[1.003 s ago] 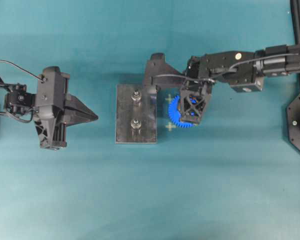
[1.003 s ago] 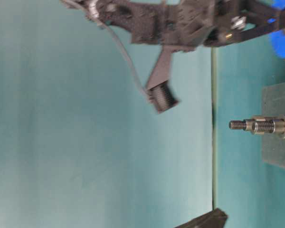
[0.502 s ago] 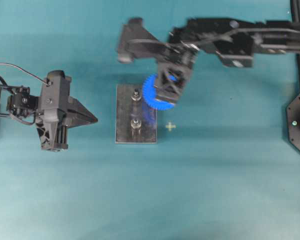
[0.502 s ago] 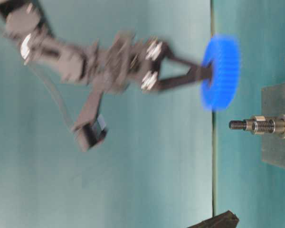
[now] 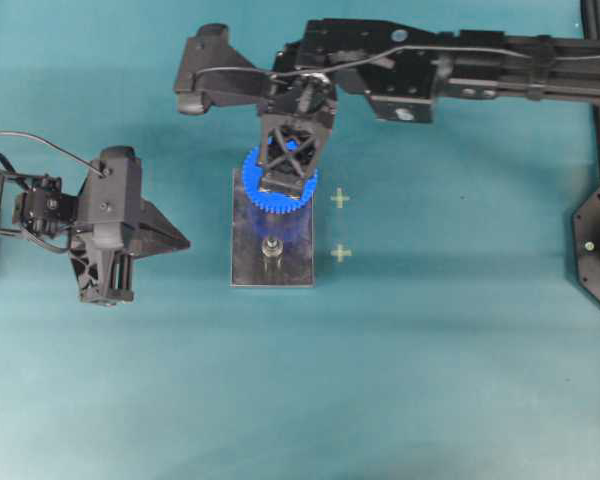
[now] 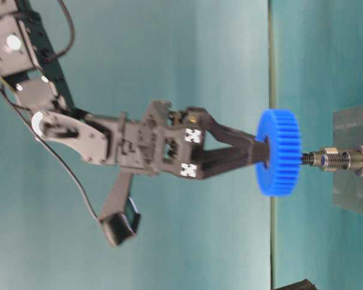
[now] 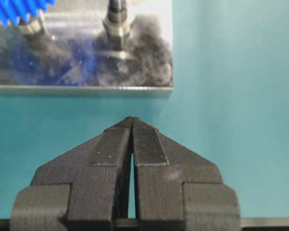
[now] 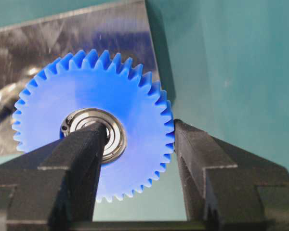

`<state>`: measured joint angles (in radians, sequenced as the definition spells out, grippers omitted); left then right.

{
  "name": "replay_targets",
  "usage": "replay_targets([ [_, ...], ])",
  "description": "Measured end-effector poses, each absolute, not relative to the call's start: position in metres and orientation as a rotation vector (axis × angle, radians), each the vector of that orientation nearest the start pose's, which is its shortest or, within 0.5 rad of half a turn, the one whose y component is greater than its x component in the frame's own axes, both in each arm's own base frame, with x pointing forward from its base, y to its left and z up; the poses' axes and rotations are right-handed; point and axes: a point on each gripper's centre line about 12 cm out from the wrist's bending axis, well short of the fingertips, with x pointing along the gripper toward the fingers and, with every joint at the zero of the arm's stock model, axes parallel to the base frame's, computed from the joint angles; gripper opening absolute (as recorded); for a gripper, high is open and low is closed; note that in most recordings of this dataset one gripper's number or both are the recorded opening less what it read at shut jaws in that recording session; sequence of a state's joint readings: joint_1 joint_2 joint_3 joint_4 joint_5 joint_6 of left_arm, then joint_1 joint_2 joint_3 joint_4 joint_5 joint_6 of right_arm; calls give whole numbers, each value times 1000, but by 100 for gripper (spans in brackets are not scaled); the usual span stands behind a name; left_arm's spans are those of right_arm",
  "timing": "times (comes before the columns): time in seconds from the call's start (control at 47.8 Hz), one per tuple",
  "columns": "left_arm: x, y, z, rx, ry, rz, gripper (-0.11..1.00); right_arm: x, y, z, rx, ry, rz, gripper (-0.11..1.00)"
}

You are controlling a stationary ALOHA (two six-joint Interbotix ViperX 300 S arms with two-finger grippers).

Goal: Fit the large gear onto the shaft.
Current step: 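Lift the blue gear and carry it over the upper shaft, then lower the gear hub onto the upper shaft, pressing it down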

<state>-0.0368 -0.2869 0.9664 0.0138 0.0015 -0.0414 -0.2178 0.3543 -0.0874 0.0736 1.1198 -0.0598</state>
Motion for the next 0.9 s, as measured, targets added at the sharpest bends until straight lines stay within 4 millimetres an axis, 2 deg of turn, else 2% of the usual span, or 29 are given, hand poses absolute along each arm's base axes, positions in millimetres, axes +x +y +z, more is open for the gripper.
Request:
replay_targets([
  [0.355, 297, -11, 168, -14, 684, -26, 0, 466, -95, 182, 168, 1391, -98, 48],
  [0.899, 298, -11, 169, -16, 683, -26, 0, 468, -95, 180, 166, 1389, -95, 48],
])
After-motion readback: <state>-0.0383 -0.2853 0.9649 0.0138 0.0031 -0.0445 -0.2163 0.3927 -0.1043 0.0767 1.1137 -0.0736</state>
